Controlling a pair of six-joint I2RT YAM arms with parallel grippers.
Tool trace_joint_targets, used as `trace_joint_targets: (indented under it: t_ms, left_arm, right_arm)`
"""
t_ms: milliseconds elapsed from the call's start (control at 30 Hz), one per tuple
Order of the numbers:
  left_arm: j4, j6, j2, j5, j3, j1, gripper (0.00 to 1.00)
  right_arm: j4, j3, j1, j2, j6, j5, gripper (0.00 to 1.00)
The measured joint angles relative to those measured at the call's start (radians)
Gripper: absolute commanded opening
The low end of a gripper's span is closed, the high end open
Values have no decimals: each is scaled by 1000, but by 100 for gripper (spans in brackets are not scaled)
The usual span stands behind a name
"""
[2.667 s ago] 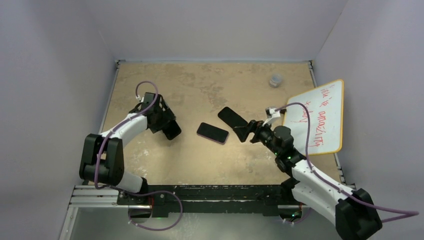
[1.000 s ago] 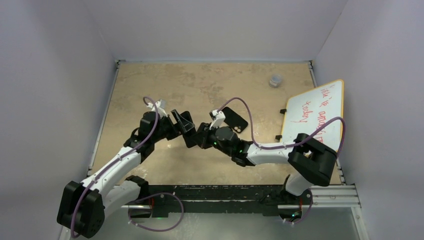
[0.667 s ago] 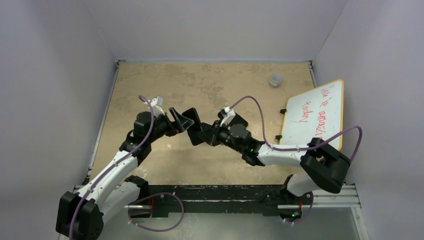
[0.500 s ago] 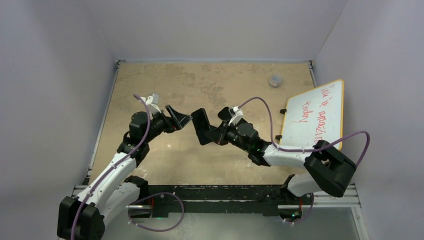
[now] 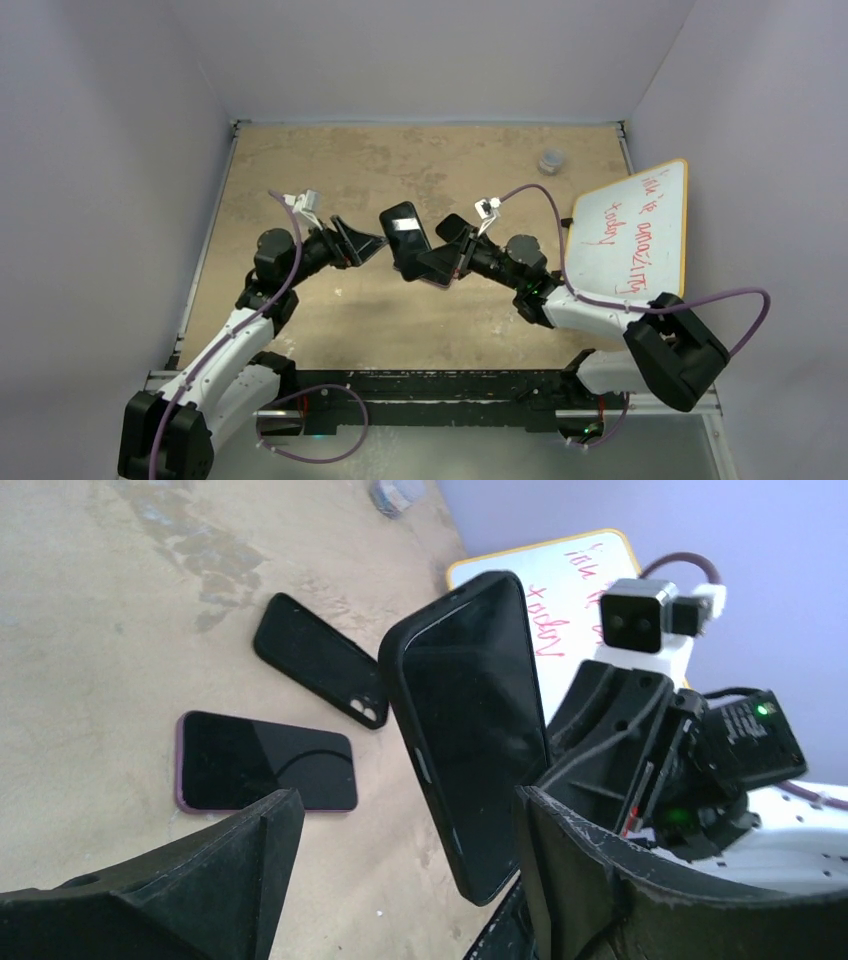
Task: Take the phone out of the phone case
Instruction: Adjust the phone.
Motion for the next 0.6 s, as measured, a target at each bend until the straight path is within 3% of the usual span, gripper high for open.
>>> trace_joint_targets:
  t_ms: [267, 600]
  left_arm:
    - [230, -109, 26, 125, -78, 0, 65]
    - [424, -209, 58, 208, -110, 0, 48]
  right_arm:
    - [217, 0, -19, 83, 147, -171, 0]
    - [356, 15, -19, 172, 238, -264, 0]
